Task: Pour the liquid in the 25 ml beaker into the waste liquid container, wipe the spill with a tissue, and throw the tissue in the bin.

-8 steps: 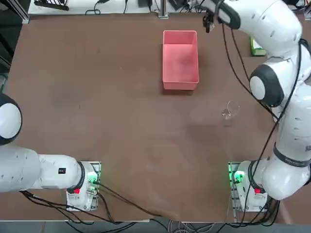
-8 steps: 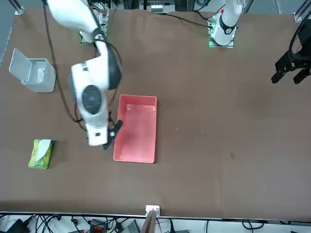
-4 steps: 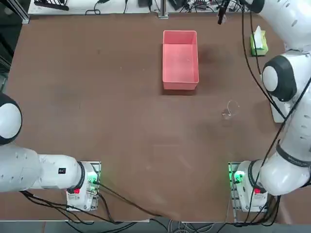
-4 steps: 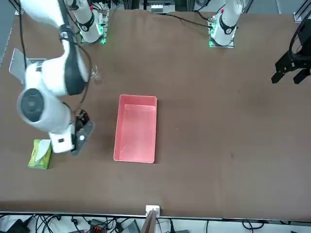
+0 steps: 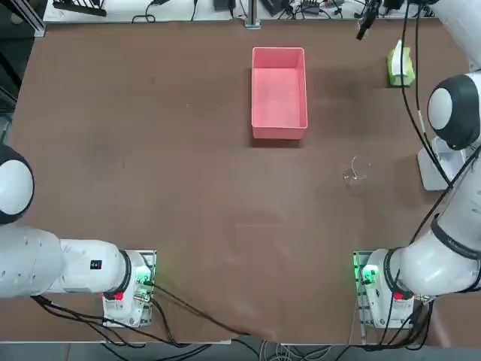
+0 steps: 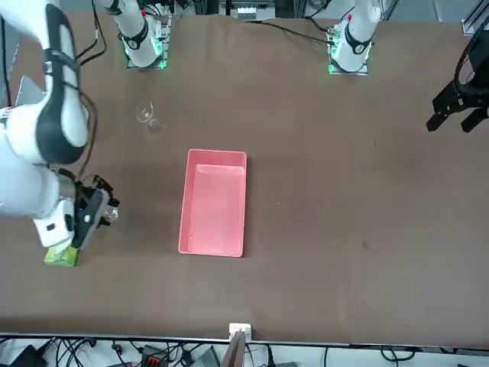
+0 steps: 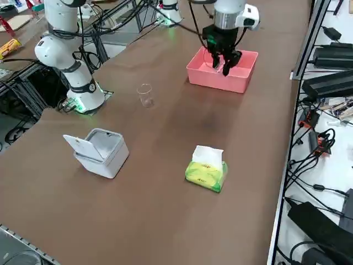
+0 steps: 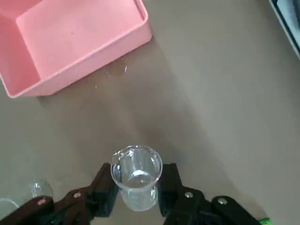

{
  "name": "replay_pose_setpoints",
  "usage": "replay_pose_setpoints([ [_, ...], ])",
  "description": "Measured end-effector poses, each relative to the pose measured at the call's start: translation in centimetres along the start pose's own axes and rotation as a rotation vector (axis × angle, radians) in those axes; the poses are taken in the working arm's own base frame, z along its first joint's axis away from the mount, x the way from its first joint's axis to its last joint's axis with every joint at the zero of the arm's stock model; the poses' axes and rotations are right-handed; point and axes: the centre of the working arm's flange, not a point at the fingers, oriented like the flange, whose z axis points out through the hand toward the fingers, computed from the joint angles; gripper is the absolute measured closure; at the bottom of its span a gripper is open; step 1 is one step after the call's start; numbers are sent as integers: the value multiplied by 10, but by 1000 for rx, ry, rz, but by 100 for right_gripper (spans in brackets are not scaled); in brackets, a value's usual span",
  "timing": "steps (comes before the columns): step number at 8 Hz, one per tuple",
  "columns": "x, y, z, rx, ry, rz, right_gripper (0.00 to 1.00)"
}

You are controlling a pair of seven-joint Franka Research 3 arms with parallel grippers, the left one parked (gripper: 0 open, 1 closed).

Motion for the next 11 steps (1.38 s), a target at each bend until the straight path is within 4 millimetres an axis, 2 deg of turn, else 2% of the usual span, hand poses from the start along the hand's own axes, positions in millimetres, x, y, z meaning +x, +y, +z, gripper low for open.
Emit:
replay_pose_setpoints([
  [2,-47,22,13,49,89,-29,53],
  [4,-80,35,36,100,187,-80,53],
  [8,-112,56,101,132,339,-224,53],
  [11,-127,70,149,139,441,-299,53],
])
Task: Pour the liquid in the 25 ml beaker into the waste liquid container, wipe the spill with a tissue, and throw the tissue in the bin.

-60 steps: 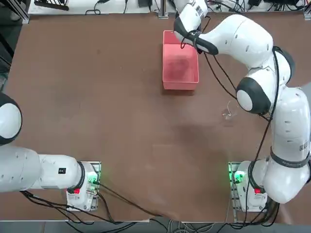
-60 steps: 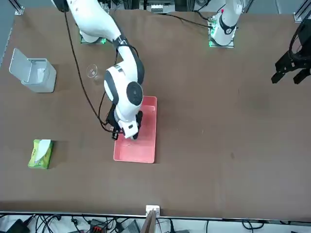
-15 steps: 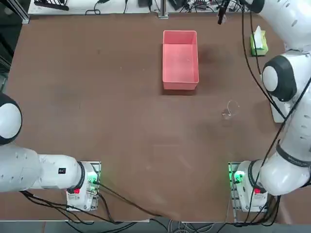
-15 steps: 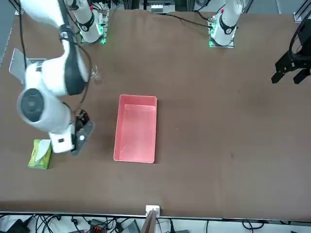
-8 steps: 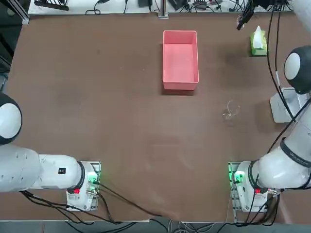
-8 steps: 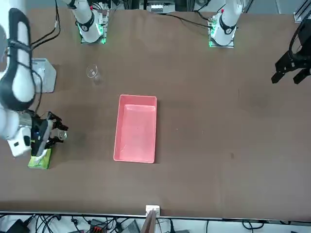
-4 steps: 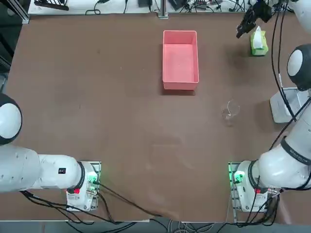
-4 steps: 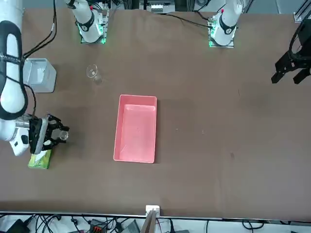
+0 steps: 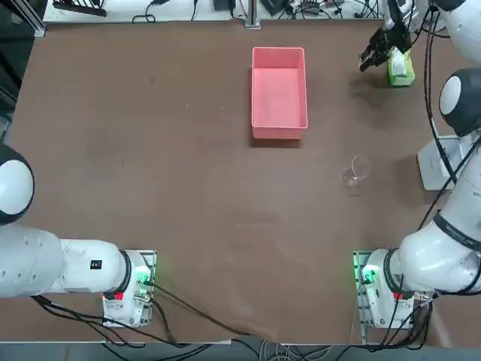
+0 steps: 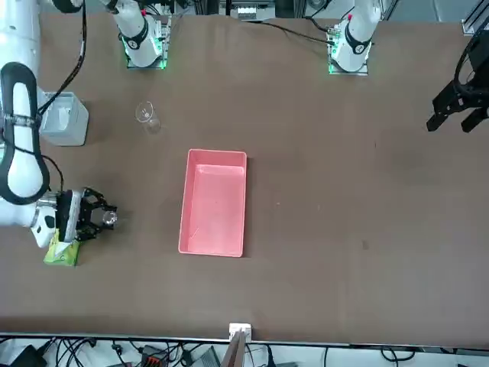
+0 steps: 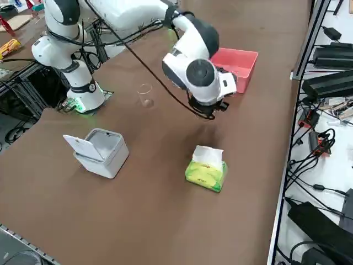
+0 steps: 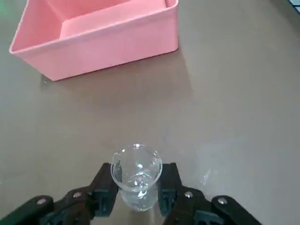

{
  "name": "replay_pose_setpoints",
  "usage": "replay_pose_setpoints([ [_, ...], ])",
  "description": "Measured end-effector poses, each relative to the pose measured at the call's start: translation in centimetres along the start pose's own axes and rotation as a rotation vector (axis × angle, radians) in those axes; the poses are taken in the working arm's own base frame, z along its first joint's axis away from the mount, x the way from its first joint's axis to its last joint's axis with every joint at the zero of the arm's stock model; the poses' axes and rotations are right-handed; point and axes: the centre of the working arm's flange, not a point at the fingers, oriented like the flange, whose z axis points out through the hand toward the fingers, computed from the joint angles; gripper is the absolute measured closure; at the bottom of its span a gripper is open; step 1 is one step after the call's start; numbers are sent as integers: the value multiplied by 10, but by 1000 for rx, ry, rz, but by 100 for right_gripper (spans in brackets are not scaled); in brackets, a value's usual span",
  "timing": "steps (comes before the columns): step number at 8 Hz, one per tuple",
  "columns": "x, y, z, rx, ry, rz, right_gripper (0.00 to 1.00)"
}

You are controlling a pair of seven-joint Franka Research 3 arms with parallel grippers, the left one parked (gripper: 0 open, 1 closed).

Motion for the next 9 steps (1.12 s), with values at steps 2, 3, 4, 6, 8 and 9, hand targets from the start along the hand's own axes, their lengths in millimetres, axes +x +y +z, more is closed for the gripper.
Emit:
replay_pose_setpoints([
  [2,-24,5,26,4,80,-58,53],
  [3,-37,7,39,8,106,-80,53],
  [4,-48,9,51,11,116,-95,53],
  [6,-63,10,67,18,116,-112,50],
  [8,-68,12,75,23,118,-127,44],
  [9,-70,13,77,24,122,-128,42],
])
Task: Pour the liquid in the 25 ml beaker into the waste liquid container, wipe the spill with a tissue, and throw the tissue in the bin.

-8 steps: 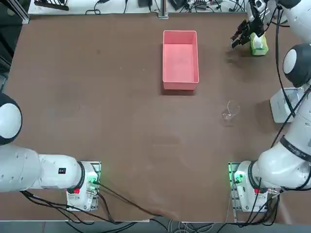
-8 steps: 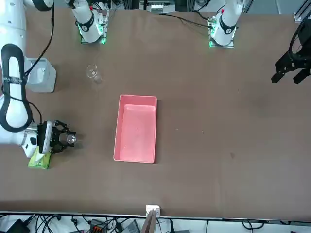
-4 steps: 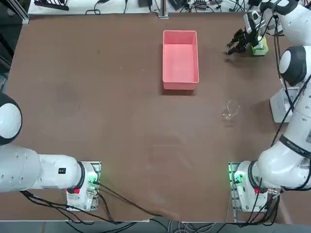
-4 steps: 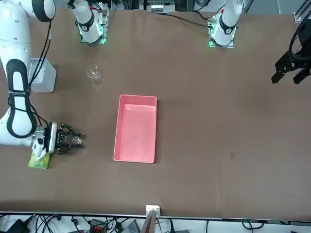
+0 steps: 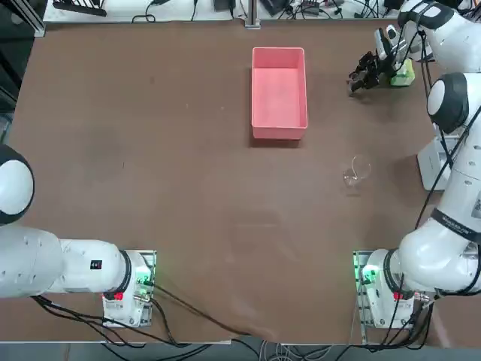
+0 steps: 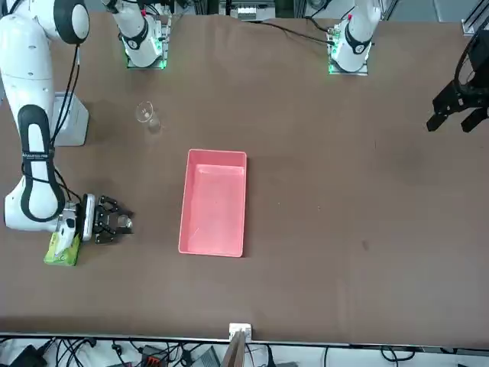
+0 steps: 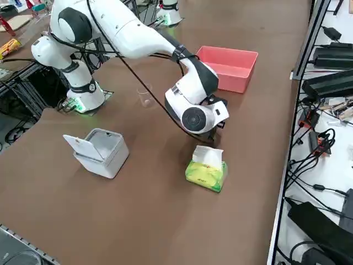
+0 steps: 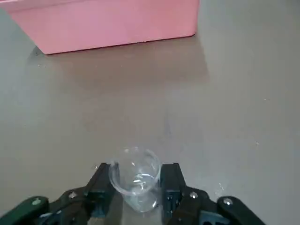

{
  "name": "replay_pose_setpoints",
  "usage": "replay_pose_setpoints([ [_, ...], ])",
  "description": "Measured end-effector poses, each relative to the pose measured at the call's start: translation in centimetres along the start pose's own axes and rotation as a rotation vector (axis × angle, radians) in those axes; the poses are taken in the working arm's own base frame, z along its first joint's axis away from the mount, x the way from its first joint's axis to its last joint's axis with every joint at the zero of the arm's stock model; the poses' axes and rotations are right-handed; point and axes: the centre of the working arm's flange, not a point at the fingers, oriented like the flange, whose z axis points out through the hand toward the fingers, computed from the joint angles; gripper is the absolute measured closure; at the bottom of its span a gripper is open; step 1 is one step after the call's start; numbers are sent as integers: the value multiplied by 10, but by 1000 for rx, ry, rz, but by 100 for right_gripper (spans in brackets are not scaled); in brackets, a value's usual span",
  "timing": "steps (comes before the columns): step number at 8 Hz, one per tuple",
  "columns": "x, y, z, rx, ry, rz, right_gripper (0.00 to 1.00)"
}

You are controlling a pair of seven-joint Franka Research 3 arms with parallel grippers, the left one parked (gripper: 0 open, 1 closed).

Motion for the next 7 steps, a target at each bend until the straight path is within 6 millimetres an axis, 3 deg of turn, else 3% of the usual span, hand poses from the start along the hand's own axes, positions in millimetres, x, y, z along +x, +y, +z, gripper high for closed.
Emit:
replay_pose_setpoints([
  [1,0,0,1,0,2,0,34],
  [2,0,1,1,-1,3,-2,18],
  [5,1,2,-1,-5,4,-6,9],
  [6,1,2,-1,-6,4,-7,0],
  [7,1,2,-3,-9,3,-6,0],
])
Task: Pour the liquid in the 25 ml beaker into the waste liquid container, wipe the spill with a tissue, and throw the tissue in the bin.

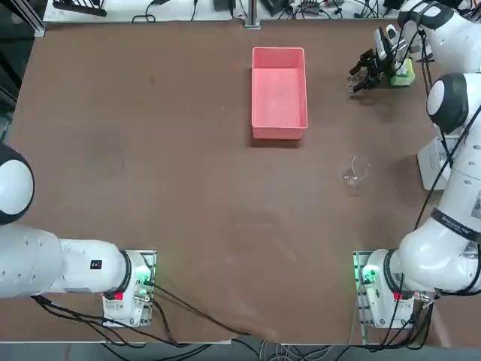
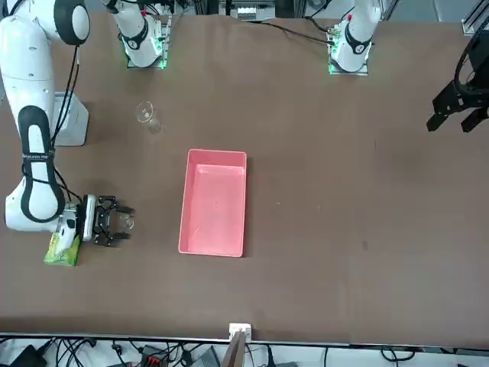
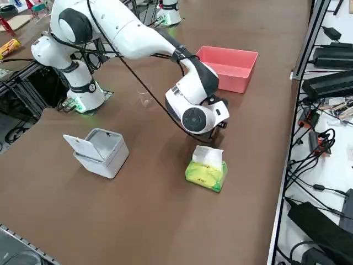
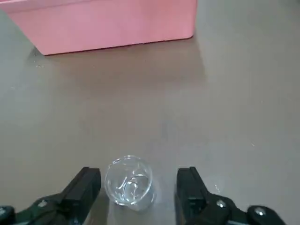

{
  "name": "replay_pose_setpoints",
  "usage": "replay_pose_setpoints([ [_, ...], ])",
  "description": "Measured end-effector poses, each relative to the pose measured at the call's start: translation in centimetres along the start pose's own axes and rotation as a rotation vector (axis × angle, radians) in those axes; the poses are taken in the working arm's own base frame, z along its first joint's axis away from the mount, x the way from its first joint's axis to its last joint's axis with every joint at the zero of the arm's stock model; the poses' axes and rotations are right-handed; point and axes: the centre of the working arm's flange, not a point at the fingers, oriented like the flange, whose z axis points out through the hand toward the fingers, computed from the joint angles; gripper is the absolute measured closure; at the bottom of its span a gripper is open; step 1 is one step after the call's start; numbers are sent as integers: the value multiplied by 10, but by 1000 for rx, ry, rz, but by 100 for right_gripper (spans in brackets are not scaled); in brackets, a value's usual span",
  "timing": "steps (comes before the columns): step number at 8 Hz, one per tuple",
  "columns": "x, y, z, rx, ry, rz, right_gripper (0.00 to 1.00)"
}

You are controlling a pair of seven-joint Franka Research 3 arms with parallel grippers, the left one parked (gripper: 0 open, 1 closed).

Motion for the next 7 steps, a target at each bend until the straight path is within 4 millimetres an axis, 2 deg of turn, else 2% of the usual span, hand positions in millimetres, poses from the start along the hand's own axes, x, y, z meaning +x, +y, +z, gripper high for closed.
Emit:
replay_pose_setpoints([
  [3,-14,-1,-17,-16,-16,6,0],
  [5,-21,-2,-54,-34,-64,-11,0],
  [7,-4,-7,-104,-48,-127,-34,0],
])
